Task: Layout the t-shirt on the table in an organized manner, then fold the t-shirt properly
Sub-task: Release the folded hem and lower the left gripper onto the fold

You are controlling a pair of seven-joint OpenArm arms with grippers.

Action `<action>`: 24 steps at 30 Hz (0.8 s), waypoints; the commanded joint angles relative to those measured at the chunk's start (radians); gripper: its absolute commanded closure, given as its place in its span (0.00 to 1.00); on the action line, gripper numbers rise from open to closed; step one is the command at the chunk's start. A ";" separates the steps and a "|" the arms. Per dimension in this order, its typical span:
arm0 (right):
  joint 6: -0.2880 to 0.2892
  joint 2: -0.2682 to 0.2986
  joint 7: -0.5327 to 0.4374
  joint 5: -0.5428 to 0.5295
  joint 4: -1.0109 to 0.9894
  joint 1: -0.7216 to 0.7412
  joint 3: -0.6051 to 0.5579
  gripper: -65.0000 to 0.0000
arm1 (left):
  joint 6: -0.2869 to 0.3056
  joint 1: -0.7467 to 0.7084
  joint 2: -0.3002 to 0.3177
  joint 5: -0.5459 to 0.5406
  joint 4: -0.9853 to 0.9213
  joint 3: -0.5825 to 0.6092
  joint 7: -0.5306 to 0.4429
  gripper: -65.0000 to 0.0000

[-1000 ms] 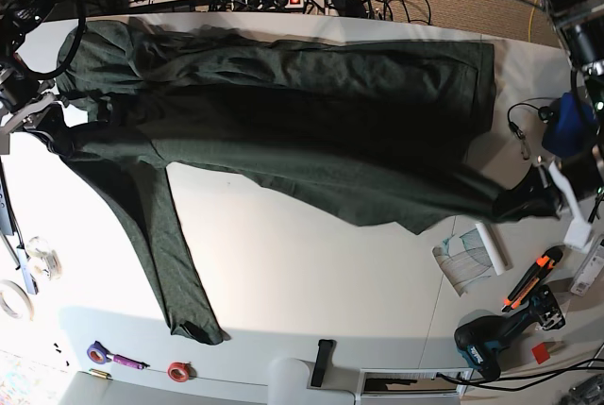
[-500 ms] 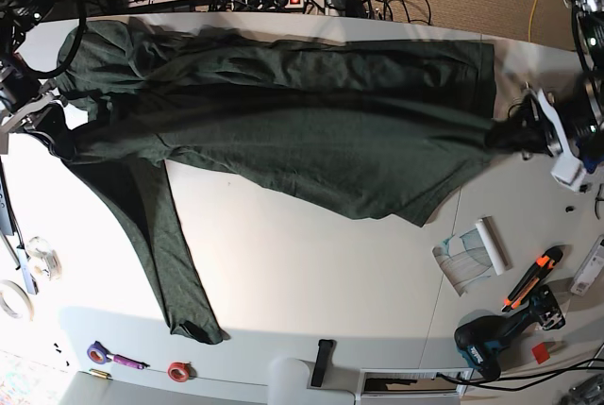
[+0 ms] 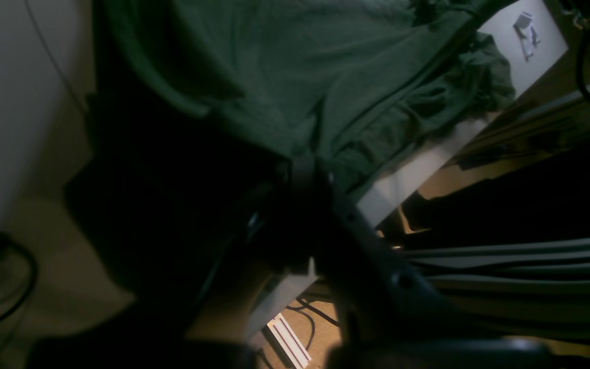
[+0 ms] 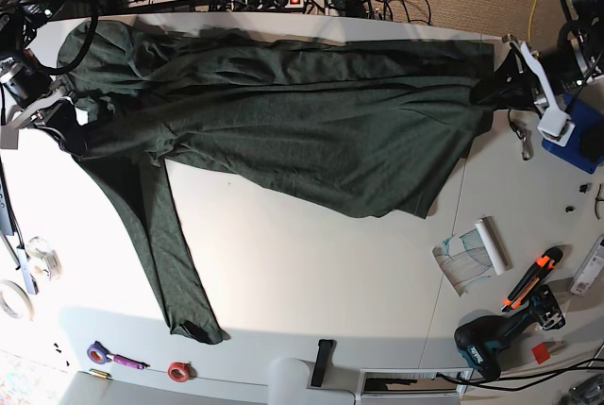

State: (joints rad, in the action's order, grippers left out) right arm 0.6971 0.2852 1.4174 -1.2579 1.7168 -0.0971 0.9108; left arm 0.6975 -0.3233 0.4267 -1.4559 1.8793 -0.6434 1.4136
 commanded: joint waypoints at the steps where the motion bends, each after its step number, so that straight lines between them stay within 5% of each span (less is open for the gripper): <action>1: 0.001 0.023 -0.021 -0.026 0.017 0.008 0.008 1.00 | 0.001 -0.005 0.017 -0.028 0.029 -0.017 -0.017 1.00; 13: 0.001 0.023 -0.021 -0.024 0.017 0.008 0.008 1.00 | 0.001 -0.099 -0.006 -0.028 0.439 -0.055 -0.017 1.00; 24: 0.001 0.023 -0.021 -0.024 0.017 0.008 0.007 1.00 | 0.001 -0.089 -0.048 -0.028 0.451 -0.055 -0.017 1.00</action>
State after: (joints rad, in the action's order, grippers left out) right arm 0.6971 0.2852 1.4178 -1.2556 1.7168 -0.0971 0.9108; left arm 0.7006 -0.4171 0.3695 -1.4605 2.3207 -0.6933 1.4136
